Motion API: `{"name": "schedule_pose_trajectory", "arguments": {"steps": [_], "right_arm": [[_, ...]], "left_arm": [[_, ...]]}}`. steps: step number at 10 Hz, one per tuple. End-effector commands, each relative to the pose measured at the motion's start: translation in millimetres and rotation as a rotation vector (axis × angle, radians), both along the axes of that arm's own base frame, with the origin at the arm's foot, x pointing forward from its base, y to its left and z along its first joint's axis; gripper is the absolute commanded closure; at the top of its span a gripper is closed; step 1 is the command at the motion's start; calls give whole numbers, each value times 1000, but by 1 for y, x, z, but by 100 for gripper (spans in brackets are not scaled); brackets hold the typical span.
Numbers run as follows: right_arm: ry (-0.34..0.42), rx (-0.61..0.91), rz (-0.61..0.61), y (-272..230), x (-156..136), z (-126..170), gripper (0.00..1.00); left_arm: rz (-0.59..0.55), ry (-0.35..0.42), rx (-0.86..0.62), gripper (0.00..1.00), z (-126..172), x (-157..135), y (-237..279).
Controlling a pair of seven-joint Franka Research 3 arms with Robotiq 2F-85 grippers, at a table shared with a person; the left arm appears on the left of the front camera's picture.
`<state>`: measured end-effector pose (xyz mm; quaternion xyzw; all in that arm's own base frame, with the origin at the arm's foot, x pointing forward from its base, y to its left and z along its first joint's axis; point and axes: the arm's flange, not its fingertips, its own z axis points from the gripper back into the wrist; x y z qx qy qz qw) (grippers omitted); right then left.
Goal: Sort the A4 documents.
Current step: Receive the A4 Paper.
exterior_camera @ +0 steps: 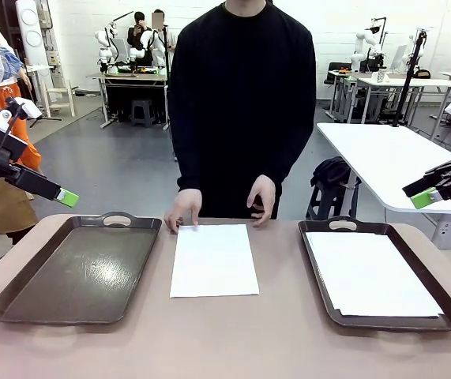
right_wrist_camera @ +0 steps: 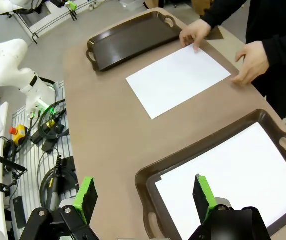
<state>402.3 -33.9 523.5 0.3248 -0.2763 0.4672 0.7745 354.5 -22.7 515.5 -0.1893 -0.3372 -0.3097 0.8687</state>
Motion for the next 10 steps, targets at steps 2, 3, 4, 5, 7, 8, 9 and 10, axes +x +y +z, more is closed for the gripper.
{"name": "schedule_pose_trajectory", "arguments": {"steps": [2,3,4,5,7,8,9,10], "right_arm": [[-4,-1,3,1,0,0,0],[-4,-1,3,1,0,0,0],[-4,-1,3,1,0,0,0],[-4,-1,3,1,0,0,0],[-4,-1,3,1,0,0,0],[-4,-1,3,1,0,0,0],[-4,-1,3,1,0,0,0],[-4,-1,3,1,0,0,0]], "left_arm": [[-14,-4,-11,0,-2,1,2],[-14,-4,-11,0,-2,1,2],[-14,-4,-11,0,-2,1,2],[-14,-4,-11,0,-2,1,2],[-14,-4,-11,0,-2,1,2],[-14,-4,-11,0,-2,1,2],[-14,-4,-11,0,-2,1,2],[-14,-4,-11,0,-2,1,2]]}}
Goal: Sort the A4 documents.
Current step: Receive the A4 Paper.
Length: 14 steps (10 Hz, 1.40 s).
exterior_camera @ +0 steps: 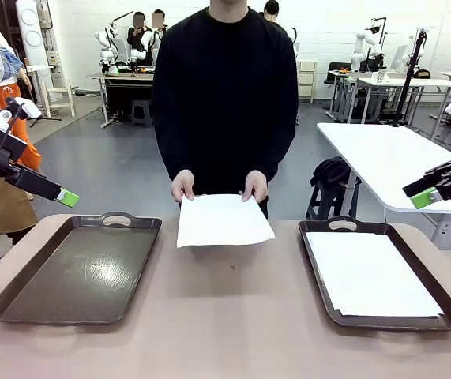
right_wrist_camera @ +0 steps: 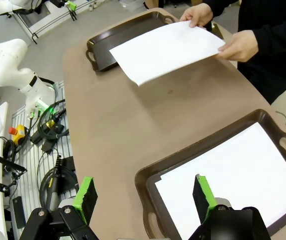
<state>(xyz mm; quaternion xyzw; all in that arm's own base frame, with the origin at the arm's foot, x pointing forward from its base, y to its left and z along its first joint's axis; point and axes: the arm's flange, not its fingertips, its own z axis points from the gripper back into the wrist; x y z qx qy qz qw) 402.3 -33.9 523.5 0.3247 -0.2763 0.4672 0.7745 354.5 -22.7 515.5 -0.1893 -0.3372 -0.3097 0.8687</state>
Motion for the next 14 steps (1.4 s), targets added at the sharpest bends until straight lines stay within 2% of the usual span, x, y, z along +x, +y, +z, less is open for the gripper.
{"name": "schedule_pose_trajectory", "arguments": {"steps": [1,14], "right_arm": [[-4,-1,3,1,0,0,0],[-4,-1,3,1,0,0,0]], "left_arm": [[-14,-4,-11,0,-2,1,2],[-14,-4,-11,0,-2,1,2]]}}
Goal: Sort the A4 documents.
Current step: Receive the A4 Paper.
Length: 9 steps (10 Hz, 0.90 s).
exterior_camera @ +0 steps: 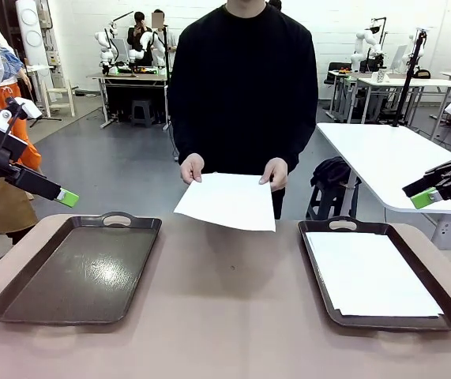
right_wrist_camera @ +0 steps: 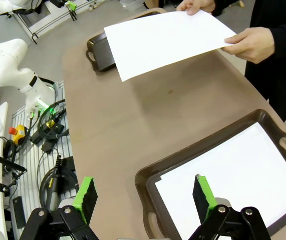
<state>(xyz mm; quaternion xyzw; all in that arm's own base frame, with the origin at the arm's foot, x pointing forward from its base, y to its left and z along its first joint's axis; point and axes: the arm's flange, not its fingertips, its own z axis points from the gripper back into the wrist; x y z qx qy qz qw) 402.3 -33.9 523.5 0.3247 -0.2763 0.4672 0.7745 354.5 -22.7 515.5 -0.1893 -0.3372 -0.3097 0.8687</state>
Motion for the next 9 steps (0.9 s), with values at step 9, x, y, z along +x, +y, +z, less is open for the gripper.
{"name": "schedule_pose_trajectory", "arguments": {"steps": [9], "right_arm": [[-4,-1,3,1,0,0,0]], "left_arm": [[-14,-4,-11,0,-2,1,2]]}}
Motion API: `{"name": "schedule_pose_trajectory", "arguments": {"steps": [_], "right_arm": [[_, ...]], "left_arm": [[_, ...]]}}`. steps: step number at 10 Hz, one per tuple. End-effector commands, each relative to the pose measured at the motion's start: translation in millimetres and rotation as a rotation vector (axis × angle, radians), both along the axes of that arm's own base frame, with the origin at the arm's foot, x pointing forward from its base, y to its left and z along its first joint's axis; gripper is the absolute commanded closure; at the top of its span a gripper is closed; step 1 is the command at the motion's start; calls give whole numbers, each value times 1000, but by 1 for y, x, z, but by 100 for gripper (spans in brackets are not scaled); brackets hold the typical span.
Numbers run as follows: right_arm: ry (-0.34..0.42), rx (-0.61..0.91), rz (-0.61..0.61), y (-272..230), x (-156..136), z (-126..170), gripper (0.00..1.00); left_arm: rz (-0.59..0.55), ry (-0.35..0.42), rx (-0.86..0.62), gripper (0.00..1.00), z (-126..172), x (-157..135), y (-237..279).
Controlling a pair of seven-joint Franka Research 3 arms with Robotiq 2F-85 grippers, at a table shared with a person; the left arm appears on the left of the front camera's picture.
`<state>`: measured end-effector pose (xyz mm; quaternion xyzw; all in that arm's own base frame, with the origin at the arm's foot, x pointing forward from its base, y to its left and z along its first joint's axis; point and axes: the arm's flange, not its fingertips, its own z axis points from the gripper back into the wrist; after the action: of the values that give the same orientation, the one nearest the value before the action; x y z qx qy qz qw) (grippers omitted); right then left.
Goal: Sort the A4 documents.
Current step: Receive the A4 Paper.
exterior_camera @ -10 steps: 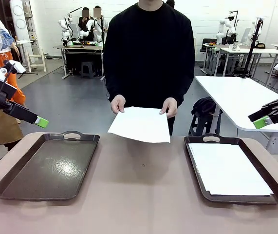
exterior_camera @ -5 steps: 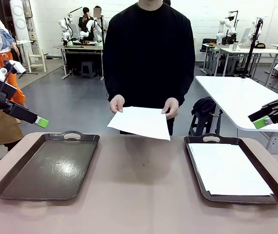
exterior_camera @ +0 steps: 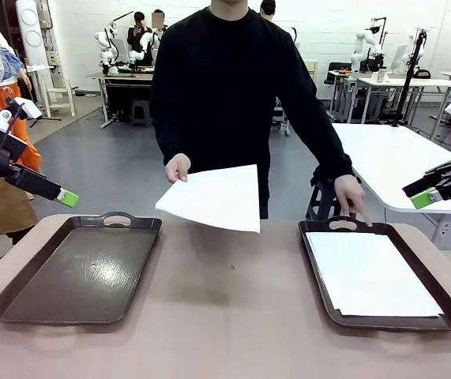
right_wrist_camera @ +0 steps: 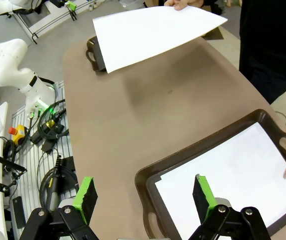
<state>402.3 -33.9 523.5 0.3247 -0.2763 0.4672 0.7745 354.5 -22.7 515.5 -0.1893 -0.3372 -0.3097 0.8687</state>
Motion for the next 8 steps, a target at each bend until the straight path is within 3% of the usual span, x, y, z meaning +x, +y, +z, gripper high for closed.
{"name": "schedule_pose_trajectory", "arguments": {"steps": [1,8], "right_arm": [[-4,-1,3,1,0,0,0],[-4,-1,3,1,0,0,0]], "left_arm": [[-14,-4,-11,0,-2,1,2],[-14,-4,-11,0,-2,1,2]]}}
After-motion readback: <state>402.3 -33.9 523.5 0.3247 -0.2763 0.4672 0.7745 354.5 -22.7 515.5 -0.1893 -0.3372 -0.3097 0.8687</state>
